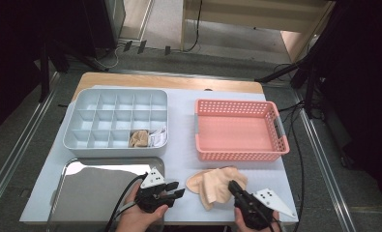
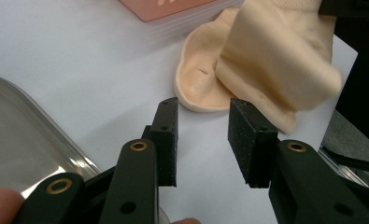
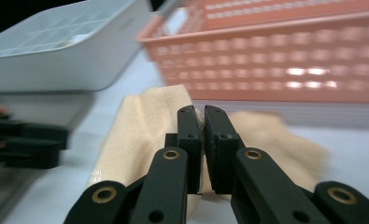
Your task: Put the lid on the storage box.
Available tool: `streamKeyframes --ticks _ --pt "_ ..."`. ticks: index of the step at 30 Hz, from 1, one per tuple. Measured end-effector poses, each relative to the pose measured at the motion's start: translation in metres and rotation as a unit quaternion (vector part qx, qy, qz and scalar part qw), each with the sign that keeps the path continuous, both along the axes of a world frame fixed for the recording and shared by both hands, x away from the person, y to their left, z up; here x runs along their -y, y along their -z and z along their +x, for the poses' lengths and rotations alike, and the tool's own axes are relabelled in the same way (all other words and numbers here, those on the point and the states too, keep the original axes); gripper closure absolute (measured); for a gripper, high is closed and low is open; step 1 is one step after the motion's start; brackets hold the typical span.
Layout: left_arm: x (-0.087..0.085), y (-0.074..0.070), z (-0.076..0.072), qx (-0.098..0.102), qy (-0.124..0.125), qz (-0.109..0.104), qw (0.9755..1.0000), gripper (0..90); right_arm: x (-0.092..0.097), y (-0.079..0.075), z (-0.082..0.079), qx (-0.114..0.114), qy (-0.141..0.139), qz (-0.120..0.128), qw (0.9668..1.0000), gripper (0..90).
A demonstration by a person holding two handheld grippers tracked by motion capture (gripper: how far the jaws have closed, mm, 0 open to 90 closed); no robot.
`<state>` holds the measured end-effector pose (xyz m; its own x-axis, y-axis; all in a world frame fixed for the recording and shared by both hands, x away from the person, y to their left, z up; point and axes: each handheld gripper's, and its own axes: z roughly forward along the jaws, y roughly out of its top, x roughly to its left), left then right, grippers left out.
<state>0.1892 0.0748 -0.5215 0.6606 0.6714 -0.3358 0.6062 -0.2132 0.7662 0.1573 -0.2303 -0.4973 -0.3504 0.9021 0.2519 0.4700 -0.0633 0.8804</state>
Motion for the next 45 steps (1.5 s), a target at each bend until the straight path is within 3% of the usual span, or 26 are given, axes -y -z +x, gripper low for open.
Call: streamKeyframes --ticks 4,8,10,20,23,25,26,28,37,42,45 --pt "0.004 0.000 -0.001 -0.001 0.004 -0.002 1.0000 64.6 0.027 0.004 0.005 -0.006 0.041 -0.017 0.9990 85.4" --pt "0.013 0.000 -0.001 -0.003 0.010 -0.005 0.9999 64.0 0.046 0.011 0.011 -0.036 0.065 -0.013 0.9972 85.2" --pt "0.019 0.000 -0.002 -0.004 0.016 -0.007 0.9998 63.5 0.049 0.014 0.012 -0.045 0.063 -0.006 0.9970 84.8" --pt "0.062 0.000 -0.001 -0.010 0.040 -0.001 0.9991 60.3 0.045 0.016 0.012 -0.048 0.051 -0.001 0.9975 83.8" --pt "0.069 0.001 0.001 -0.017 0.033 0.017 0.9992 66.0 0.044 0.015 0.011 -0.046 0.049 0.002 0.9978 83.8" --pt "0.070 0.001 0.004 -0.022 0.033 0.027 0.9989 77.4 0.044 0.015 0.011 -0.045 0.046 0.002 0.9979 83.8" --pt "0.070 0.000 0.005 -0.023 0.037 0.027 0.9987 83.9 0.044 0.015 0.010 -0.045 0.045 0.003 0.9980 83.8" --pt "0.068 -0.003 0.006 -0.023 0.042 0.027 0.9985 88.1 0.043 0.014 0.009 -0.044 0.043 0.006 0.9981 83.9" --pt "0.037 -0.018 -0.006 -0.011 0.051 0.014 0.9985 89.2 0.027 0.003 -0.006 -0.038 0.010 0.011 0.9992 84.0" --pt "0.024 -0.012 -0.011 -0.016 0.045 0.018 0.9987 83.0 0.018 0.006 -0.013 -0.066 -0.009 -0.001 0.9977 84.3" --pt "0.016 -0.010 -0.007 -0.016 0.035 0.015 0.9991 74.8 0.021 0.007 -0.013 -0.071 -0.016 0.005 0.9973 75.6"
